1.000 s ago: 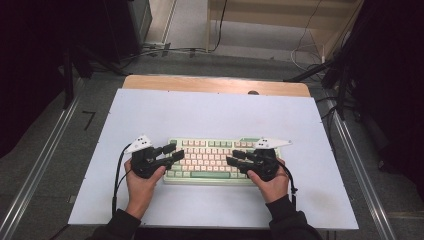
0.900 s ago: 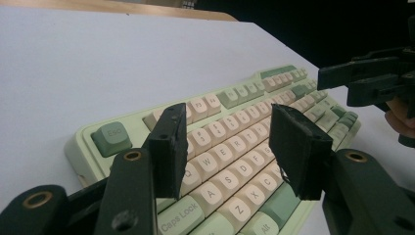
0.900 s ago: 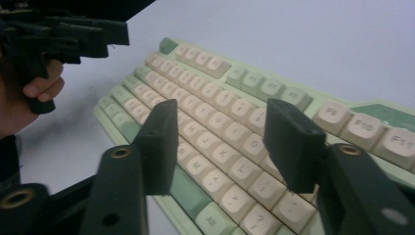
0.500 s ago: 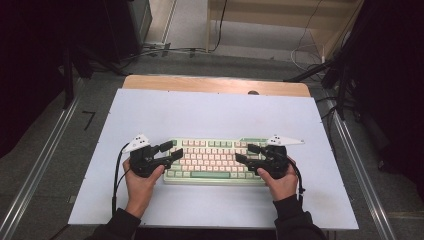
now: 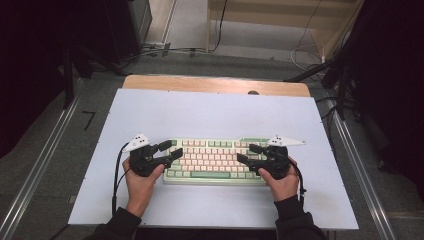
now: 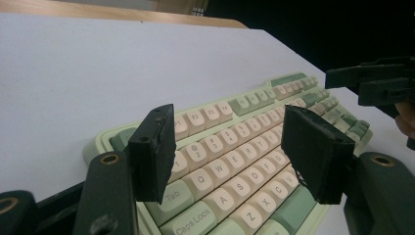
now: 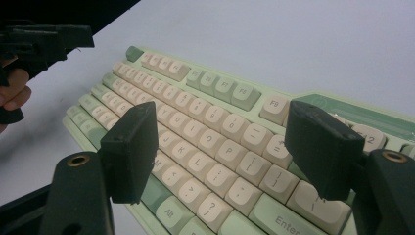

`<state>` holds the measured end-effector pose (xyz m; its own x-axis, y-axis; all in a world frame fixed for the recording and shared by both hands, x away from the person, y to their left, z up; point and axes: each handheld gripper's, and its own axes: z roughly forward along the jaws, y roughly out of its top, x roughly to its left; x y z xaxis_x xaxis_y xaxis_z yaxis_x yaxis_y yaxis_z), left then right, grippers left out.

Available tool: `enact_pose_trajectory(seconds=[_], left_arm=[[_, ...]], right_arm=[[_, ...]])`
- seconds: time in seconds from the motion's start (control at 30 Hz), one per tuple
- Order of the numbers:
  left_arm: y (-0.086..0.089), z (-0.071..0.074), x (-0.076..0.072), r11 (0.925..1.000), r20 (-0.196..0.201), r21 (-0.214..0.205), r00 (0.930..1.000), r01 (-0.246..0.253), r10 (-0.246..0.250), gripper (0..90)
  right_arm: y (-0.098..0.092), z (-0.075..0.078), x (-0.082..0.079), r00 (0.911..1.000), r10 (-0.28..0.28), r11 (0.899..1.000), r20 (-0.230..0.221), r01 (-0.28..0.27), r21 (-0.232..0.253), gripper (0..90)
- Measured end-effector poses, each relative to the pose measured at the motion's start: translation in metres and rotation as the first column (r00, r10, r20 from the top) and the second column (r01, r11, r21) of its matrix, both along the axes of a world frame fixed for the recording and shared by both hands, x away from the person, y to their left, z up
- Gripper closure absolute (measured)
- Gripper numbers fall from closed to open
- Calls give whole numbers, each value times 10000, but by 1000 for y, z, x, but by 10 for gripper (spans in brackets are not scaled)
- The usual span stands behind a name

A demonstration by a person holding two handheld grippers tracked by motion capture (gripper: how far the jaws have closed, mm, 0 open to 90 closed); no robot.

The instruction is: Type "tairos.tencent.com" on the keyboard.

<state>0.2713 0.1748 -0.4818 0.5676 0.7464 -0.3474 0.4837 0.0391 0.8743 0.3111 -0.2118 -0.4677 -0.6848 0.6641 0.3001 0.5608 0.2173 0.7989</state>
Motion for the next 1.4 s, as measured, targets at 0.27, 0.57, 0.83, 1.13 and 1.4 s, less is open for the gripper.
enact_pose_trajectory(seconds=[0.27, 0.57, 0.83, 1.13, 1.4], left_arm=[[0, 0, 0, 9999, -47, 122, 10000, -40, 40, 388], [13, 1, -2, 9987, -102, 220, 9989, -452, 454, 343], [34, 1, -8, 9972, -208, 63, 9970, -742, 743, 333], [55, 3, -15, 9926, -228, -13, 9924, -1211, 1210, 333], [67, 2, -20, 9910, -343, -71, 9905, -1338, 1335, 333]], right_arm=[[0, 0, 0, 10000, -16, 10000, 11, 16, -23, 254], [-2, -1, 1, 9998, -174, 9996, 9, 175, -207, 225], [-14, 1, 2, 9988, -483, 9987, 92, 484, -128, 213], [-34, 3, 1, 9948, -988, 9951, 227, 990, -59, 199], [-57, 4, 0, 9877, -1515, 9884, 379, 1517, -31, 199]])
